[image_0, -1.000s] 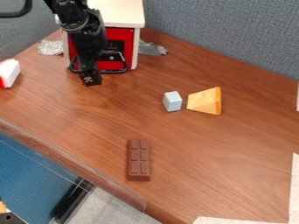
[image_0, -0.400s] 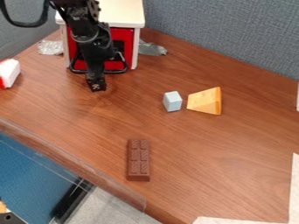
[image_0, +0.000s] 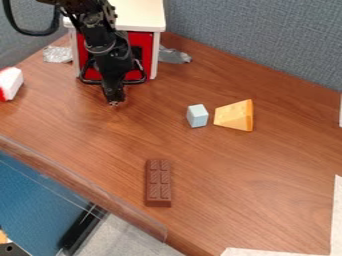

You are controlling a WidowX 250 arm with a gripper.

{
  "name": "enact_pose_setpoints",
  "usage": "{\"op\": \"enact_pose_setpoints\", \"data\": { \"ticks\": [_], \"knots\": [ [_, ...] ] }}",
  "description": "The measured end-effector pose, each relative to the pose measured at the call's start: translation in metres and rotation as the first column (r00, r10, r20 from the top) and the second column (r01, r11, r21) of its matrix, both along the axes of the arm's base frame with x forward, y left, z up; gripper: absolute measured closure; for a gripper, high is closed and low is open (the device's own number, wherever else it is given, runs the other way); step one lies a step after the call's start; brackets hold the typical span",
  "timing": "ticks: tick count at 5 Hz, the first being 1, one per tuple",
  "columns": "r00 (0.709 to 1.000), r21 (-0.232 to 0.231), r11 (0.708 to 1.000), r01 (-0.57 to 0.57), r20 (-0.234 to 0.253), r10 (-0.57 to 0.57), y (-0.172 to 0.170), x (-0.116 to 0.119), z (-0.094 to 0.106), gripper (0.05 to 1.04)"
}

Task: Open the red drawer

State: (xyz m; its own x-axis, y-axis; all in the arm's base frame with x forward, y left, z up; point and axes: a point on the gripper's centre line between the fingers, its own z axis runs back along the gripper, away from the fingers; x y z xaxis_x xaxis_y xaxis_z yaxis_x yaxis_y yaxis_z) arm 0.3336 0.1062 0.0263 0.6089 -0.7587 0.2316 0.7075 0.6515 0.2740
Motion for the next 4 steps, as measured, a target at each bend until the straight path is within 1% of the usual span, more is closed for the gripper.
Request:
{"op": "enact_pose_setpoints", "data": {
  "ticks": [1, 2, 3, 4],
  "knots": [
    [1.0, -0.029, 1.0, 0.008, 0.004, -0.008, -0.008, -0.008, 0.01, 0.903],
    [1.0, -0.06, 0.998, 0.013, -0.009, -0.014, -0.019, -0.022, 0.013, 0.957],
    [0.999, -0.066, 0.997, 0.029, -0.014, -0.03, -0.029, -0.034, 0.014, 0.96],
    [0.999, -0.056, 0.998, 0.035, -0.005, -0.035, -0.033, -0.042, 0.012, 0.96]
  ]
}}
